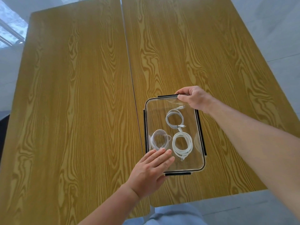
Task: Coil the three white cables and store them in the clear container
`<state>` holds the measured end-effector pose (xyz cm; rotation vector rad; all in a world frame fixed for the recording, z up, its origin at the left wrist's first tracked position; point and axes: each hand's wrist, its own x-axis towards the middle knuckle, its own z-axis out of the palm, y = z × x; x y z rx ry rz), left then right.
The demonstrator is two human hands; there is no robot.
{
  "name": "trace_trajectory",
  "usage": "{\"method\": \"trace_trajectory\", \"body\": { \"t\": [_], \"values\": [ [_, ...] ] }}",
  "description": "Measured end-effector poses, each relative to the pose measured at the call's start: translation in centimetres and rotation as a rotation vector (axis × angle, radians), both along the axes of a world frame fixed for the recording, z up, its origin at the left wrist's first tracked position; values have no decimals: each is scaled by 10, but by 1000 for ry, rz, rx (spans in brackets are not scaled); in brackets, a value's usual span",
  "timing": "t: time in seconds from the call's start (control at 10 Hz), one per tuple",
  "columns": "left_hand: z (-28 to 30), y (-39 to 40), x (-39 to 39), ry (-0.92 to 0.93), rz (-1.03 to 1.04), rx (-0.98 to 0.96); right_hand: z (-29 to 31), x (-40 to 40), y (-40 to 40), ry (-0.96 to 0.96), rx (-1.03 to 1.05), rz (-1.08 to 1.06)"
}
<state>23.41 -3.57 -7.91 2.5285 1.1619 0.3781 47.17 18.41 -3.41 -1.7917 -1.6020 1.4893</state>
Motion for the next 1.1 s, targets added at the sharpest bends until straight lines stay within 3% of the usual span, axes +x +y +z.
{"method": "trace_trajectory", "body": {
  "t": [0.4, 1.0, 1.1],
  "values": [
    [2, 0, 2, -9, 1, -22, 6, -6, -7, -54, 27, 15],
    [28, 6, 4, 6, 4, -168, 31, -19, -44, -349, 85, -34],
    [39, 12, 4, -11, 6, -267, 38, -22, -56, -382, 117, -81]
  ]
}}
